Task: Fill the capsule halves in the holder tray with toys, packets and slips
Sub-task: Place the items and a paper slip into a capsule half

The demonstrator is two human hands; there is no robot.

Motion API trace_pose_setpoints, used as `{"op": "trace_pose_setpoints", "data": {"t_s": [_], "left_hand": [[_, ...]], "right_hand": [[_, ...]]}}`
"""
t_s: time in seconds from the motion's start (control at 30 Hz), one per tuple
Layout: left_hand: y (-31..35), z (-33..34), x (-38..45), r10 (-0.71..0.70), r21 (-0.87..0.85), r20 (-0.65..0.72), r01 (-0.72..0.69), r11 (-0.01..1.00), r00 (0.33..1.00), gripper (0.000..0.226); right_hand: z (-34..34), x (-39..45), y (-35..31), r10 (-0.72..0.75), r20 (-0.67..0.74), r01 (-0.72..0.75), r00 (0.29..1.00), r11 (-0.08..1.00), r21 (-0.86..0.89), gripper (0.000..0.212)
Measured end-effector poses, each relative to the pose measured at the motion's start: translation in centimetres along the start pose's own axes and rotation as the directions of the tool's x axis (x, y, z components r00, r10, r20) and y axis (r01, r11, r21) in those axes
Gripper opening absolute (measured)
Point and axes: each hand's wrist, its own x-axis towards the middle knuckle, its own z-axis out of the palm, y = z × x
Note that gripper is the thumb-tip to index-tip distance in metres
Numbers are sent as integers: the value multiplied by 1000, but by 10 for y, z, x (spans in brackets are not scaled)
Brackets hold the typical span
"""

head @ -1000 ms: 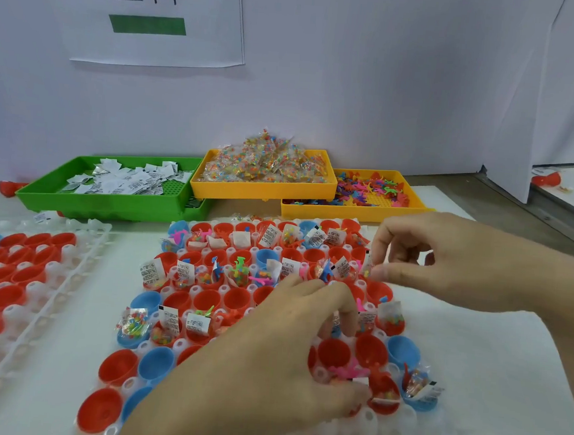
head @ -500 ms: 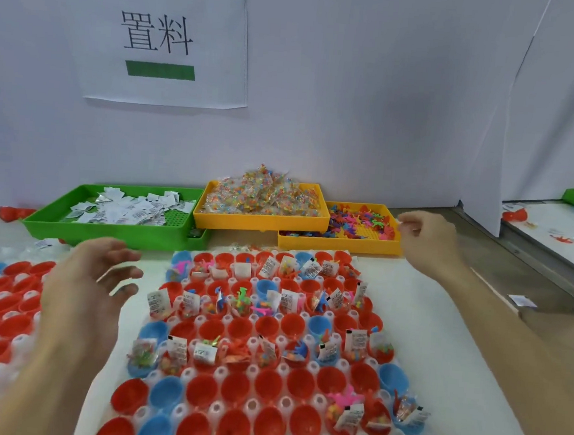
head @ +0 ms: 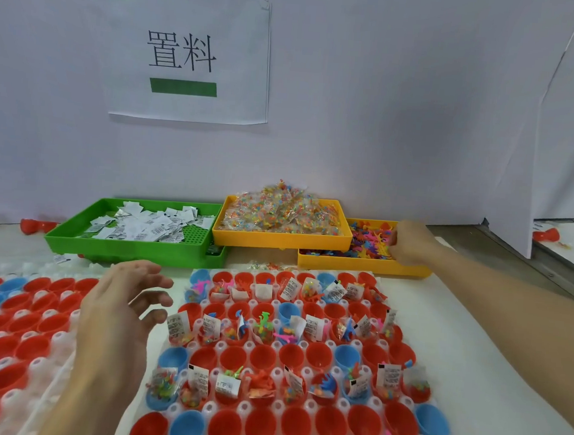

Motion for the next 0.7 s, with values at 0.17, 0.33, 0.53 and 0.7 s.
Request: {"op": "trace_pose_setpoints", "data": {"t_s": [0.17,0.33,0.53,0.7], "left_hand": [[-2,1,0,26,-1,26,-26,1000,999,18],[-3,2,-2,66,35,45,-67,997,997,20],[-4,5,-6,86,73,91,-93,993,992,25],[-1,5,-6,106,92,101,-115,989,989,27]], "right_hand": [[4,1,8,60,-193,-6,979,963,269,18],[1,-8,9,208,-293,1,933,814,581,12],[-1,-16,15,350,-195,-54,916,591,805,11],[-8,-15,9,365,-211,-40,907,574,818,10]]}}
